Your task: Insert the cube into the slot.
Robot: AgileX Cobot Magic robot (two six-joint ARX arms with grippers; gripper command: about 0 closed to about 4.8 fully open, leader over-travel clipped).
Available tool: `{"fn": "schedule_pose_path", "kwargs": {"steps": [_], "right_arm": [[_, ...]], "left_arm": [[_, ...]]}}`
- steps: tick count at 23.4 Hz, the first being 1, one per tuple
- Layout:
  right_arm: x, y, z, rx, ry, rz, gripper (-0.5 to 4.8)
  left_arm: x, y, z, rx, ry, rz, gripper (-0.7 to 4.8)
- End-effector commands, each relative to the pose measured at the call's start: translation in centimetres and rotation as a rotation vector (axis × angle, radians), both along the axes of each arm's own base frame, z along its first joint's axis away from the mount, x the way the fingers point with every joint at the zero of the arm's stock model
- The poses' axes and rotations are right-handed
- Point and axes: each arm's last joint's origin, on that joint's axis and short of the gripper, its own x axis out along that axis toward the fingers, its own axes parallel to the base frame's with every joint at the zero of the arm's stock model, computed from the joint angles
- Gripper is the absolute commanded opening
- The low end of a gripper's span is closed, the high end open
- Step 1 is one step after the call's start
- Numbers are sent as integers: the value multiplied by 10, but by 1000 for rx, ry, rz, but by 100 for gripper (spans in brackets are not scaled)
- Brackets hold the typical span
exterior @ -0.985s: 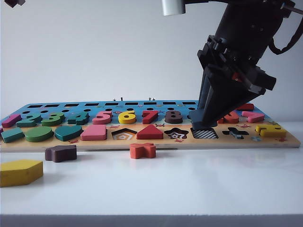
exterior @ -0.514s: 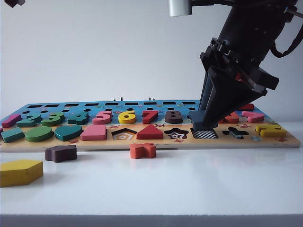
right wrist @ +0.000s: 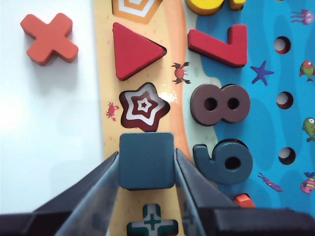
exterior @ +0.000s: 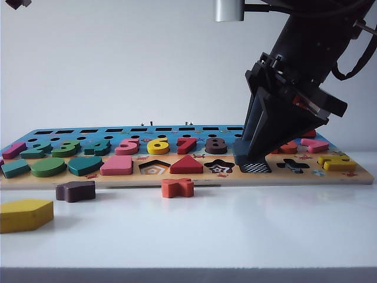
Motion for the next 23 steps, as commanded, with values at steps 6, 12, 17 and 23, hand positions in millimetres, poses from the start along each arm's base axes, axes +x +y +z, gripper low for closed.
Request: {"fn": "schedule_pose_path", "kwargs": {"steps": [6,12,17,23], "right_arm": [[2,-1,1,6,-7,-3,-8],[4,-5,1,0,1,-17,-8],[4,-6,0,-1,8,-21,-8],[5,-5,-6,-11,33,-16,-8]], "left_arm": [[0,0,3,-11,-14,-1,17],[0,0,3,-11,-14,-1,17],[0,0,3,-11,-14,-1,17],[0,0,3,-11,-14,-1,17]]}}
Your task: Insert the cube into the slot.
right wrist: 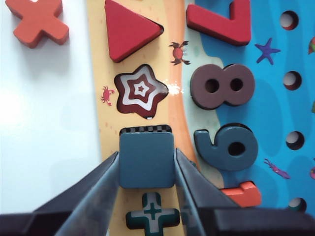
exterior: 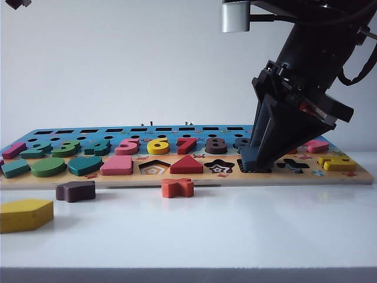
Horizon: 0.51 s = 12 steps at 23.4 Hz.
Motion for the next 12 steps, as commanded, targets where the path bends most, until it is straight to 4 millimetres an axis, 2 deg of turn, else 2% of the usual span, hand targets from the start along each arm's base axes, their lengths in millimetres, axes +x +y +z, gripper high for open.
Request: {"fn": "schedule_pose_path", "kwargs": {"steps": [1,12], "right_arm": [[0,1,-1,9,8,11,-8],[-1,2,-2,23,21,23,-8]], "left_arm": [[0,0,3,-11,-14,-1,17],[0,0,3,-11,-14,-1,17]]}}
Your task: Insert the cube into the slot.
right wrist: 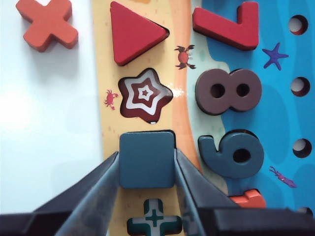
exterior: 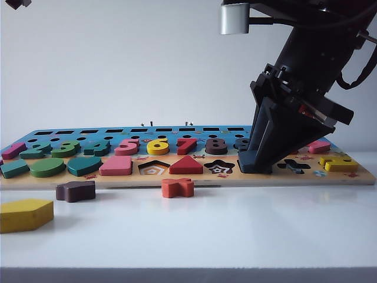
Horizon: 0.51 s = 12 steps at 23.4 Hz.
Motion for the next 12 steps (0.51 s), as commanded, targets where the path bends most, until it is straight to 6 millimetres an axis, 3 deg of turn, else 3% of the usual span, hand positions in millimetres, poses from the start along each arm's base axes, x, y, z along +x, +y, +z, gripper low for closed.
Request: {"fn": "schedule_pose_path", "kwargs": {"steps": [1,6,12], "right_arm": [[-1,1,1,11,1,8,-8],[0,1,1,11,-3,3,6],[0,1,1,16,-4,0,97]], "left_arm": [[0,0,3,-11,-14,-1,17],[0,0,3,-11,-14,-1,17],[0,0,3,-11,-14,-1,17]]}}
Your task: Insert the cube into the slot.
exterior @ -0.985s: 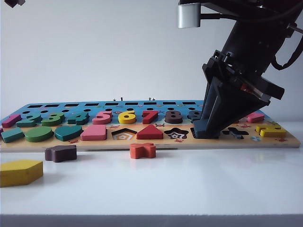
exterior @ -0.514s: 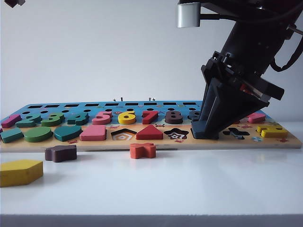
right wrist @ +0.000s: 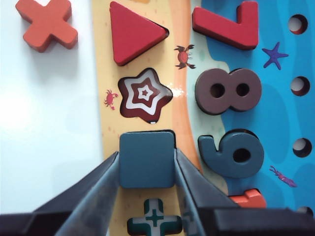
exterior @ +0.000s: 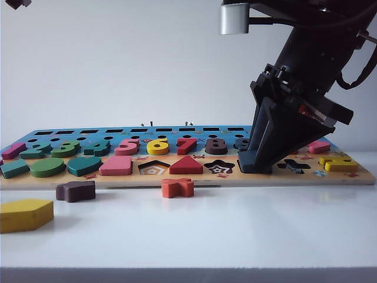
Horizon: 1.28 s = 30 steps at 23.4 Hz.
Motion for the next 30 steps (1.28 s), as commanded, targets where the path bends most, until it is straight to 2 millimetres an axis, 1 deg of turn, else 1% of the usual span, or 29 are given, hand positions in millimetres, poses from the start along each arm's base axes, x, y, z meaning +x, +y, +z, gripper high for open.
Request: {"fn": "schedule_pose_path", "kwargs": {"steps": [1,2,6,18,26,30], "right_arm": [[0,1,1,17,-8,2,105],[0,1,2,18,-10,2,108],[1,2,3,27,-19,-1,169],[1,1,4,40,-19,-16,253],[-2,-1,12,65,-41,-39,253],[-7,-5,24,108,-63,-94,253]], "left_arm": [[0,0,3,-12,-13,-2,17],[0,0,3,-12,-13,-2,17],[0,0,3,-12,-13,-2,17],[0,0,3,-12,-13,-2,17],[0,0,3,-12,-13,-2,17],[0,0,3,-12,-13,-2,17]]}}
